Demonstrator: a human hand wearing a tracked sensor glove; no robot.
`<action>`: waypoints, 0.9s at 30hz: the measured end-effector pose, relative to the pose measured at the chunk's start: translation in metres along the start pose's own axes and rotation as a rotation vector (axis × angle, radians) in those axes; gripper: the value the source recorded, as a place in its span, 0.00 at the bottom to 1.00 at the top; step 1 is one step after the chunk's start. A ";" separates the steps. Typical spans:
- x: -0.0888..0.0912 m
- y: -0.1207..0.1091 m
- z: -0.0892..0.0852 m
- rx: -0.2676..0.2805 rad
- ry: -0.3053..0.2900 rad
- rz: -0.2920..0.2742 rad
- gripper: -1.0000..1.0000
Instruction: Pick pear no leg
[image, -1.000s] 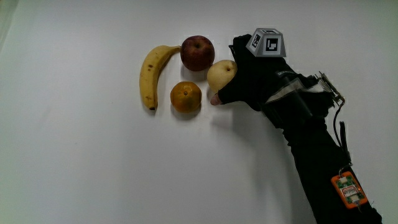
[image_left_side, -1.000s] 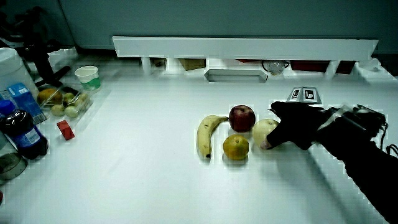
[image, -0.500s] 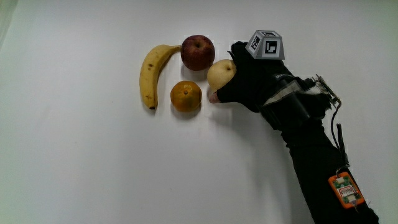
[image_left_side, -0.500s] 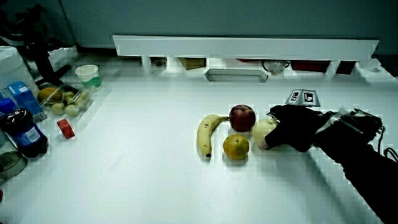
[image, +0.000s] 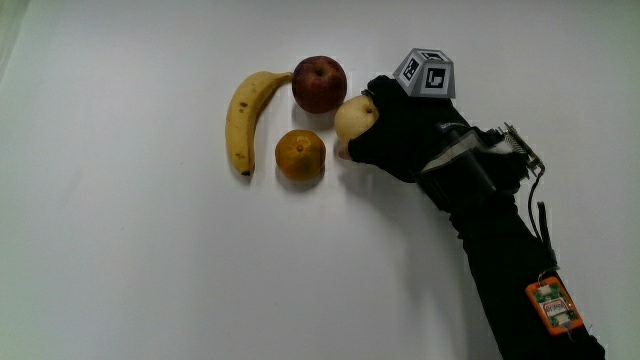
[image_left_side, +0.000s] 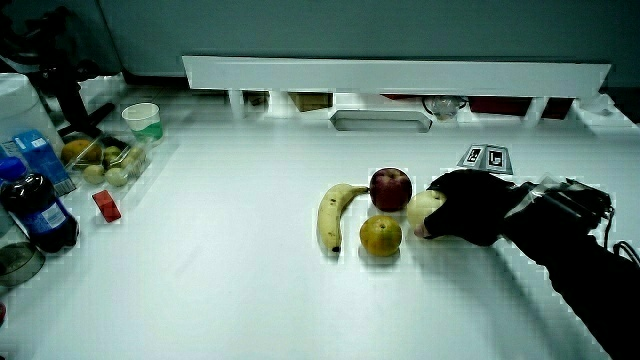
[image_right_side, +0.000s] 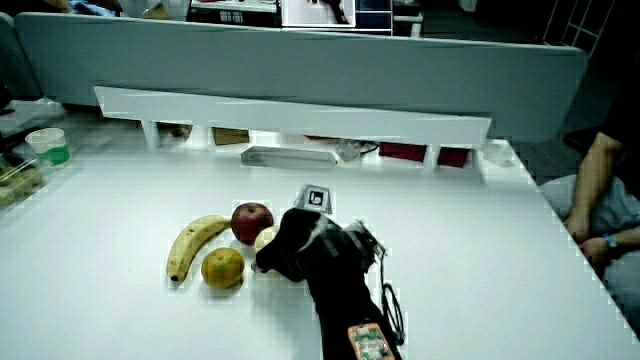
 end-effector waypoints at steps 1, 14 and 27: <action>0.001 0.000 0.000 0.018 -0.001 0.007 0.86; -0.003 -0.009 0.002 0.084 -0.017 0.046 1.00; -0.014 -0.038 0.026 0.116 -0.087 0.092 1.00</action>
